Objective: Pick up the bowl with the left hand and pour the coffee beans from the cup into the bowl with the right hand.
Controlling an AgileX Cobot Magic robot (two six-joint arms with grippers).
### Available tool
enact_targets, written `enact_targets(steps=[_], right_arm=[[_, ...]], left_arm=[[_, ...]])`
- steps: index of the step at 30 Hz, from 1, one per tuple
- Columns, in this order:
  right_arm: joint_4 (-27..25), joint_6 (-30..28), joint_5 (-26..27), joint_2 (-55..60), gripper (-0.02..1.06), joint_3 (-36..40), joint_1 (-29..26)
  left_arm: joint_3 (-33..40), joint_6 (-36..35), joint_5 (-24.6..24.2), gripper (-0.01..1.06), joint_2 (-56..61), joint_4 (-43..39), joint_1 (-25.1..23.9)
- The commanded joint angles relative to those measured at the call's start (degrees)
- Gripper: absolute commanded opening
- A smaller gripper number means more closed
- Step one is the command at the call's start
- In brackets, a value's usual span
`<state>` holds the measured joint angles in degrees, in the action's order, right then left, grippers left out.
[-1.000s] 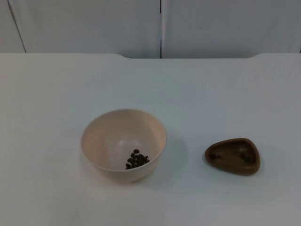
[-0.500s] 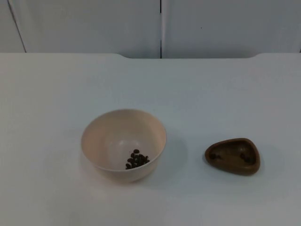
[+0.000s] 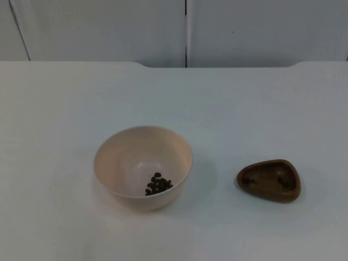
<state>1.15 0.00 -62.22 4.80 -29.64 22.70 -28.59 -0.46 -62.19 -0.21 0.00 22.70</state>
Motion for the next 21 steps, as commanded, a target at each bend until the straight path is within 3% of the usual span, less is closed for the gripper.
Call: enact_targets(steps=[1,16,21], right_arm=[[-0.2,0.4,0.3,-0.4,1.05,0.1,-0.2],[-0.2,0.4,0.4,-0.4,1.05,0.1,-0.2],[-0.2,0.4,0.4,-0.4,1.05,0.1,-0.2]], left_arm=[[0.3,0.1,0.6,1.05,0.2,0.6,-0.1],[0.3,0.1,0.6,1.05,0.2,0.6,-0.1],[0.3,0.5,0.6,1.05,0.2,0.6,-4.0]])
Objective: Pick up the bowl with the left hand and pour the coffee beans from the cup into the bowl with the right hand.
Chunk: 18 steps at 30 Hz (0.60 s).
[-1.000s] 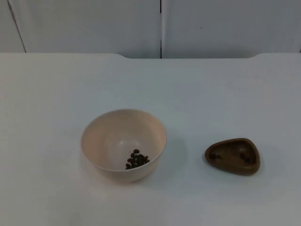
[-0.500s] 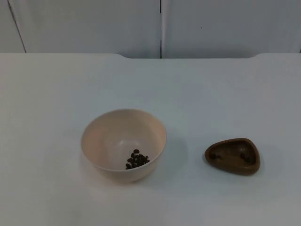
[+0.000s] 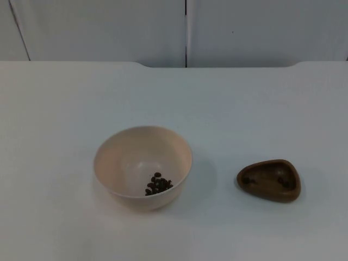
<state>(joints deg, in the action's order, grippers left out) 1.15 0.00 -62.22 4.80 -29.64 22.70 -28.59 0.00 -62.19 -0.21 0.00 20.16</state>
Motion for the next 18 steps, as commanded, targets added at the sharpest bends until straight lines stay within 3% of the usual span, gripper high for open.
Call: enact_targets(steps=[1,12,18], right_arm=[[-0.2,0.4,0.4,-0.4,1.05,0.1,-0.2],[-0.2,0.4,0.4,-0.4,1.05,0.1,-0.2],[-0.2,0.4,0.4,-0.4,1.05,0.1,-0.2]], left_arm=[[0.3,0.0,0.6,1.05,0.2,0.6,-1.5],[0.3,0.0,0.6,1.05,0.2,0.6,-15.8],[0.3,0.0,0.6,1.05,0.2,0.6,-19.5]])
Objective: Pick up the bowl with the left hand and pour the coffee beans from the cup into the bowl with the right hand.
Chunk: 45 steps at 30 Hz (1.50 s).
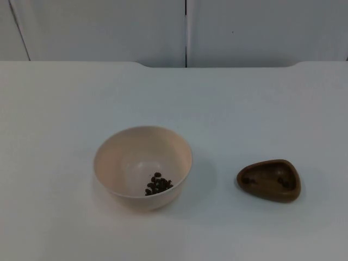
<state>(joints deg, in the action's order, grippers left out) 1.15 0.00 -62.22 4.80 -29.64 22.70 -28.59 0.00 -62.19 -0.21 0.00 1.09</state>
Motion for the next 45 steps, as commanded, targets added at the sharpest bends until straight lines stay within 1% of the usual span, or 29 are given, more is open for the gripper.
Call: enact_targets(steps=[1,12,16,19,31,35,36,45], right_arm=[[-0.2,0.4,0.4,-0.4,1.05,0.1,-0.2],[-0.2,0.4,0.5,-0.5,1.05,0.1,-0.2],[-0.2,0.4,0.5,-4.8,1.05,0.1,-0.9],[-0.2,0.4,0.6,-4.8,1.05,-0.1,-2.3],[-0.2,0.4,0.6,-4.8,1.05,0.0,-2.4],[-0.2,0.4,0.6,-4.8,1.05,0.0,-5.6],[-0.2,0.4,0.6,-4.8,1.05,0.0,-5.6],[-0.2,0.4,0.6,-4.8,1.05,0.0,-11.3]], left_arm=[[0.3,0.0,0.6,1.05,0.2,0.6,-0.6],[0.3,0.0,0.6,1.05,0.2,0.6,-0.5],[0.3,0.0,0.6,1.05,0.2,0.6,-0.5],[0.3,0.0,0.6,1.05,0.2,0.6,-0.5],[0.3,0.0,0.6,1.05,0.2,0.6,-0.5],[0.3,0.0,0.6,1.05,0.2,0.6,-0.5],[0.3,0.0,0.6,1.05,0.2,0.6,-0.5],[0.3,0.0,0.6,1.05,0.2,0.6,-0.5]])
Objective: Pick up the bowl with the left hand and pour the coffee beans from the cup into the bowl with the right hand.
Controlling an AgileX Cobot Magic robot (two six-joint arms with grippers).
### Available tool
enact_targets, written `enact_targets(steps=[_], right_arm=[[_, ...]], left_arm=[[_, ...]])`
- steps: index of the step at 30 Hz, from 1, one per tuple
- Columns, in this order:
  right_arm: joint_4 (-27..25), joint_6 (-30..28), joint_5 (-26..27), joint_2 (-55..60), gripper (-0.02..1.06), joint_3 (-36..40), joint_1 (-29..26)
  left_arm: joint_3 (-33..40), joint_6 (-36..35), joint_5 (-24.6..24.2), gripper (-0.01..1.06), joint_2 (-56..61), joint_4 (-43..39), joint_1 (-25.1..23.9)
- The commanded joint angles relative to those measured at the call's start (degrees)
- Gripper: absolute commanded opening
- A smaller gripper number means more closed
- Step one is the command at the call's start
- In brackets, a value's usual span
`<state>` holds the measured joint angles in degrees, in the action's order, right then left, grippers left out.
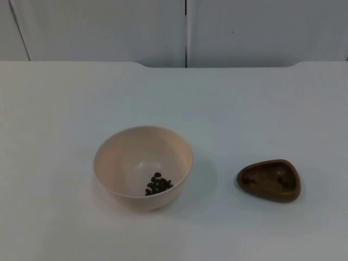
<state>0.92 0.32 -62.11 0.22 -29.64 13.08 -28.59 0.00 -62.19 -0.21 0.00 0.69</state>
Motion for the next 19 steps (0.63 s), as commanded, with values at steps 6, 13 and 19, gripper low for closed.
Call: enact_targets(steps=[6,13,19], right_arm=[[0.0,0.1,0.5,-0.2,1.05,0.0,-5.5],[0.0,0.1,0.5,-0.2,1.05,0.0,-8.6],[0.0,0.1,0.5,-0.2,1.05,0.0,-10.7]], left_arm=[[0.3,0.0,0.6,1.05,0.2,0.6,-0.1],[0.3,0.0,0.6,1.05,0.2,0.6,-0.1],[0.3,0.0,0.6,1.05,0.2,0.6,-0.1]])
